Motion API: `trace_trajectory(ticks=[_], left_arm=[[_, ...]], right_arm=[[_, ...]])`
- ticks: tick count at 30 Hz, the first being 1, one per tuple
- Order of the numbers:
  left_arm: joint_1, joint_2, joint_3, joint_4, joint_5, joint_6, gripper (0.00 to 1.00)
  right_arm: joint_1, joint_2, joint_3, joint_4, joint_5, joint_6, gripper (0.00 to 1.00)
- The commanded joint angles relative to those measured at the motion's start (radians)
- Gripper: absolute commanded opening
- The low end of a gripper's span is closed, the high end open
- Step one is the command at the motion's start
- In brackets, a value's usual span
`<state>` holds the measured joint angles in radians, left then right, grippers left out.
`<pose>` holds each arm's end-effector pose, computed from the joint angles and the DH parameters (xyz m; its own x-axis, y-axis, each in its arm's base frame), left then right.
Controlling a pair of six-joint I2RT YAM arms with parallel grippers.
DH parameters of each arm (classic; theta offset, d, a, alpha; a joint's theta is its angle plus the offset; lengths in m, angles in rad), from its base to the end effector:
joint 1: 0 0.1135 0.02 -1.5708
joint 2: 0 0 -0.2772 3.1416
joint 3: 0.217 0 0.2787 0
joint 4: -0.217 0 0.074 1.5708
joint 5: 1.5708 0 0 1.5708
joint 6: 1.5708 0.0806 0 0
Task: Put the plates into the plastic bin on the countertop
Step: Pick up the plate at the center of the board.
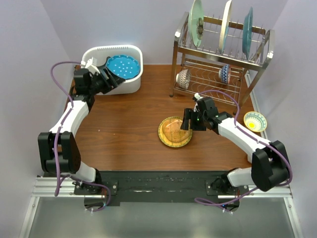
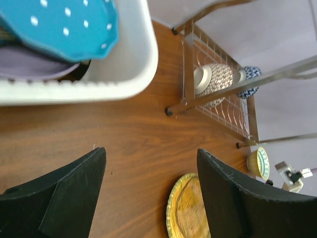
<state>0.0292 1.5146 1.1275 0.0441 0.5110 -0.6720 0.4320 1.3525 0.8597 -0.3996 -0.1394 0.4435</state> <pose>0.4160 -0.0273 0.2946 -0.5338 -0.5588 -0.6346 0.1311 0.6867 -0.7150 0.2901 0.1461 0.1885 -0.8505 0.0758 -0.5204 -0.1426 0.9192 0.3670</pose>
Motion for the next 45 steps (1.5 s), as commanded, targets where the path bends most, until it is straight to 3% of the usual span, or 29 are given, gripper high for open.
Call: trace_trajectory(ticks=[1,12,25,32,36,45], left_arm=[[-0.012,-0.068,-0.099,0.102,0.011,-0.020,0.78],[-0.110,-0.045,-0.189,0.120,0.000,-0.017,0.77],[-0.152,-0.016,-0.221,0.117,-0.006,-0.001,0.76],[-0.195,0.033,-0.204,0.091,0.004,0.032,0.76],[-0.216,0.062,-0.210,0.091,0.007,0.040,0.76],[-0.242,0.107,-0.244,0.105,0.009,0.048,0.75]], right_arm=[[0.005,0.014,0.021,0.005,0.075,-0.005,0.64],[0.004,0.077,0.013,0.022,0.126,-0.003,0.53],[0.004,0.143,-0.014,0.085,0.115,0.009,0.38],[0.004,0.143,-0.028,0.105,0.109,0.006,0.11],[0.004,0.139,-0.034,0.111,0.112,0.000,0.00],[0.001,0.060,-0.056,0.113,0.138,-0.003,0.00]])
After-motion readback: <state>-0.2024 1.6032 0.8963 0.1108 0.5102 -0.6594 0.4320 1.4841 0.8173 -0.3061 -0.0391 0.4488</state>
